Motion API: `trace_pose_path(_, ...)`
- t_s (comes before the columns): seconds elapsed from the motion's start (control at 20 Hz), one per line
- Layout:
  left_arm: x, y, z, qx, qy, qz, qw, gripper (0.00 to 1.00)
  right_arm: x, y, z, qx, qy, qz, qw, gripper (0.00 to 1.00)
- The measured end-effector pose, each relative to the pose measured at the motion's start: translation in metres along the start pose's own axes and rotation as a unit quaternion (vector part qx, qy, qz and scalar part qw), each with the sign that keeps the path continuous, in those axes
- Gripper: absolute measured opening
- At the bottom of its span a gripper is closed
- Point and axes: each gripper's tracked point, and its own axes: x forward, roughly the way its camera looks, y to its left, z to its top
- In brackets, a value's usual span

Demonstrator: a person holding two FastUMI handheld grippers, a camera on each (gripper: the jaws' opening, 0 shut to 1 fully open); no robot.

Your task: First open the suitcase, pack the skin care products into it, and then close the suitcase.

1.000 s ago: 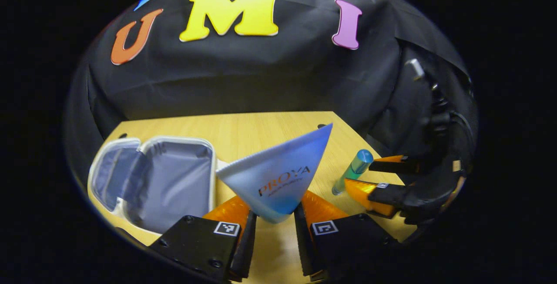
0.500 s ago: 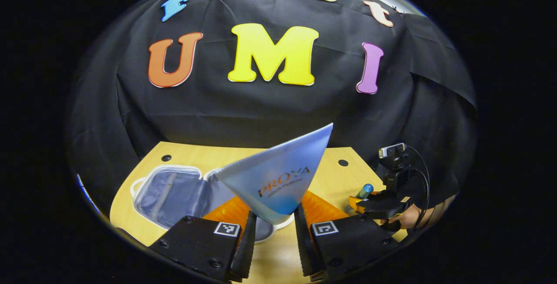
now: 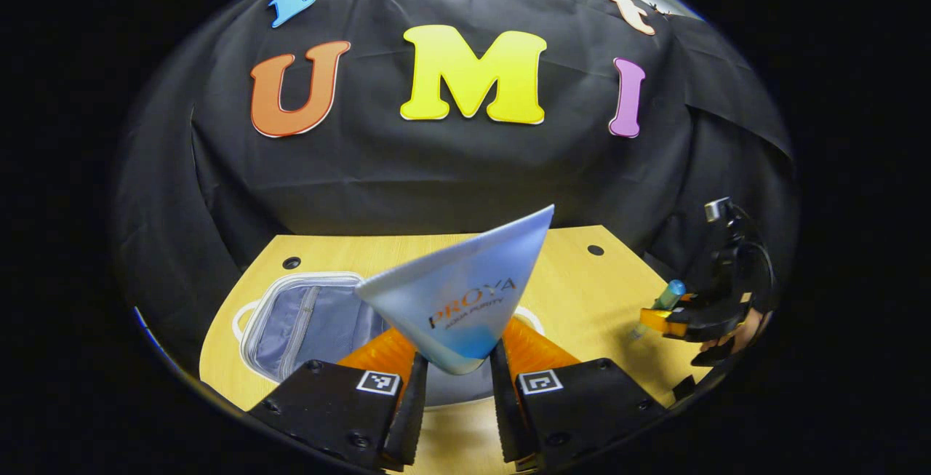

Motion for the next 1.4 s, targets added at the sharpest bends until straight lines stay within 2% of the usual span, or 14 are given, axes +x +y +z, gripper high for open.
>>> trace_pose_path(0.15,0.034,0.014,-0.036,-0.007,0.034,-0.001,0.999,0.45,-0.035,0.019,-0.011,0.017,0.009,0.013,1.0,0.39)
trace_pose_path(0.25,0.054,0.028,-0.078,-0.008,0.091,0.016,0.996,0.45,-0.051,0.027,-0.011,0.017,0.008,0.013,1.0,0.39)
trace_pose_path(0.3,0.065,0.034,-0.097,-0.014,0.119,0.023,0.993,0.45,-0.058,0.028,-0.007,0.012,0.003,0.009,1.0,0.36)
trace_pose_path(0.35,0.075,0.04,-0.114,-0.025,0.146,0.031,0.989,0.45,-0.062,0.029,-0.004,0.008,-0.002,0.005,1.0,0.42)
trace_pose_path(0.4,0.081,0.043,-0.129,-0.036,0.17,0.036,0.984,0.45,-0.067,0.03,0.0,0.008,-0.005,0.001,1.0,0.36)
trace_pose_path(0.45,0.084,0.048,-0.142,-0.043,0.19,0.042,0.98,0.45,-0.072,0.03,0.002,0.01,-0.006,-0.001,1.0,0.39)
trace_pose_path(0.6,0.088,0.055,-0.17,-0.039,0.239,0.047,0.969,0.45,-0.085,0.034,0.006,0.022,-0.007,-0.003,1.0,0.36)
trace_pose_path(0.8,0.097,0.052,-0.179,-0.015,0.269,0.044,0.962,0.45,-0.089,0.037,0.003,0.016,-0.003,0.0,1.0,0.39)
trace_pose_path(0.9,0.096,0.049,-0.187,-0.019,0.299,0.04,0.953,0.45,-0.088,0.04,0.001,0.013,0.003,0.003,1.0,0.39)
trace_pose_path(0.95,0.103,0.049,-0.185,-0.02,0.294,0.042,0.955,0.45,-0.087,0.042,0.001,0.012,0.004,0.006,1.0,0.39)
trace_pose_path(1.2,0.108,0.05,-0.188,-0.033,0.356,0.042,0.933,0.45,-0.084,0.046,0.004,0.003,0.005,0.019,1.0,0.36)
trace_pose_path(1.25,0.109,0.051,-0.188,-0.038,0.366,0.042,0.929,0.45,-0.083,0.046,0.005,0.003,0.005,0.02,1.0,0.39)
trace_pose_path(1.4,0.11,0.05,-0.188,-0.044,0.381,0.041,0.923,0.45,-0.08,0.045,0.006,0.005,0.004,0.024,1.0,0.37)
